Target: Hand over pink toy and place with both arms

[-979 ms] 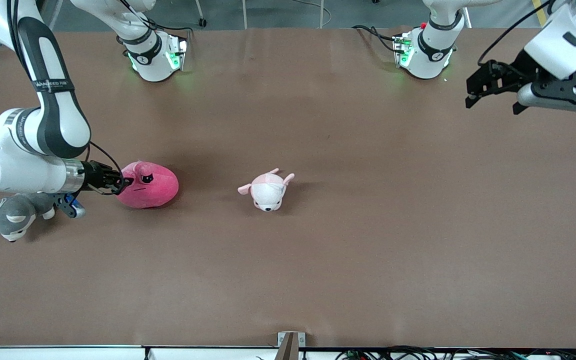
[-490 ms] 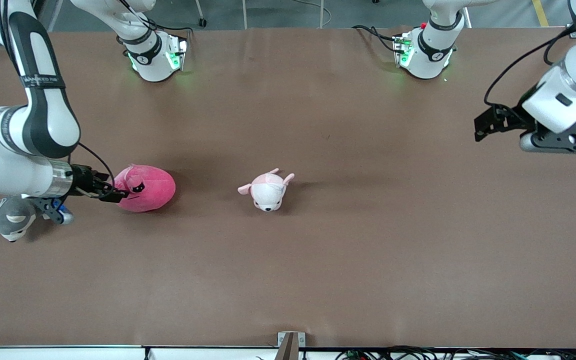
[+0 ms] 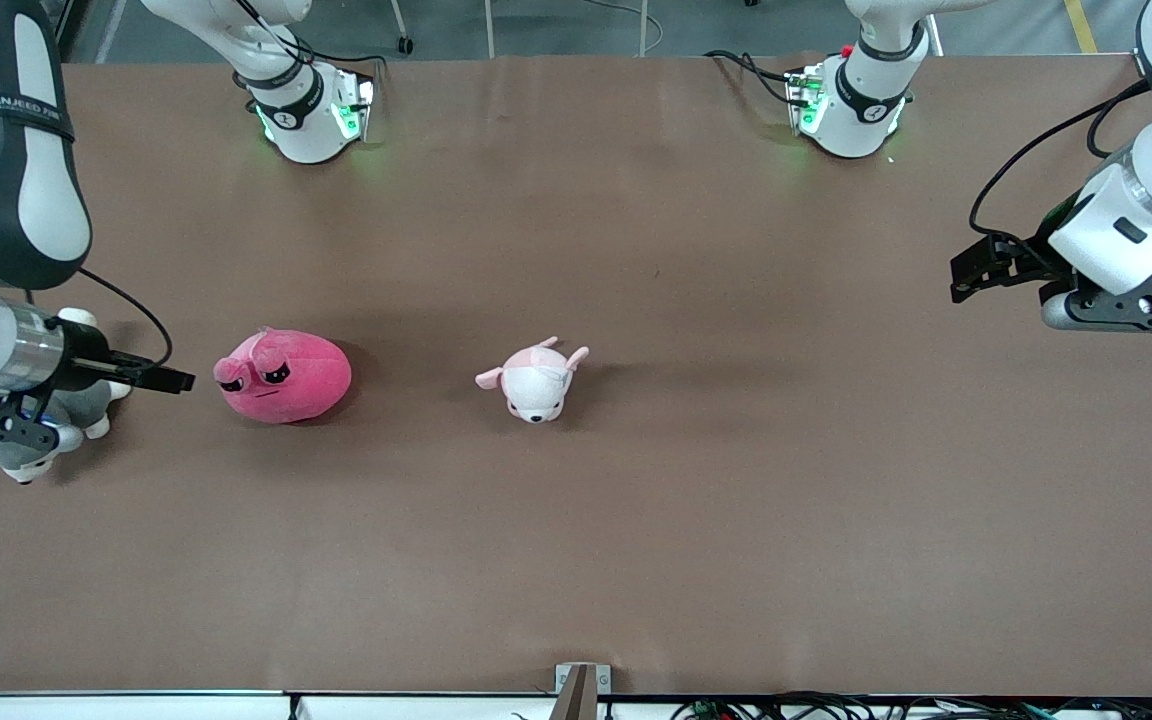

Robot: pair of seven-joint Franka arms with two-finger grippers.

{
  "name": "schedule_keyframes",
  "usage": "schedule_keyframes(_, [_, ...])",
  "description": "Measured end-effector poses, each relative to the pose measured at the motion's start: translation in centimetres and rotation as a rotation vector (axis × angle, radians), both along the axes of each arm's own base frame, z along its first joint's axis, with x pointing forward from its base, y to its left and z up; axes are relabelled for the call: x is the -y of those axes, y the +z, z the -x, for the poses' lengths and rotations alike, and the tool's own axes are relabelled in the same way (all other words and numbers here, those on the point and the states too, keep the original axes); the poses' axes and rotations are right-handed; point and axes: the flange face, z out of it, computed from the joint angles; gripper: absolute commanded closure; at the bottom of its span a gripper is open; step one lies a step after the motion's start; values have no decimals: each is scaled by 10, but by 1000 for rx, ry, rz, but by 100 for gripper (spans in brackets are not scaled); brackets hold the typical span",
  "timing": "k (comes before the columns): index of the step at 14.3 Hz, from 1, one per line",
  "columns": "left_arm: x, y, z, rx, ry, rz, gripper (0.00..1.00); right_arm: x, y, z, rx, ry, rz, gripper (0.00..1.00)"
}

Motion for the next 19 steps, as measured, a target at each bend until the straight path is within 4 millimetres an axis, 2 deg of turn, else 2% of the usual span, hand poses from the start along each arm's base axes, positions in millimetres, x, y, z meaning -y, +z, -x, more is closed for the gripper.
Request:
schedule_keyframes(3, [-6, 7, -1, 13, 12, 1, 0, 5, 37, 1, 48, 119, 43, 0])
schedule_keyframes(8, [-24, 28, -3, 57, 42, 5, 0, 5, 114, 23, 11, 137, 43, 0])
schedule_keyframes(14, [-25, 32, -2, 66, 42, -9, 0, 1, 159, 28, 56, 150, 47, 0])
schedule_keyframes(16, [-26, 32, -2, 63, 42, -10, 0, -3, 162, 30, 46, 155, 39, 0])
schedule_keyframes(19, [-27, 32, -2, 61, 44, -11, 0, -13, 156, 36, -16, 174, 26, 0])
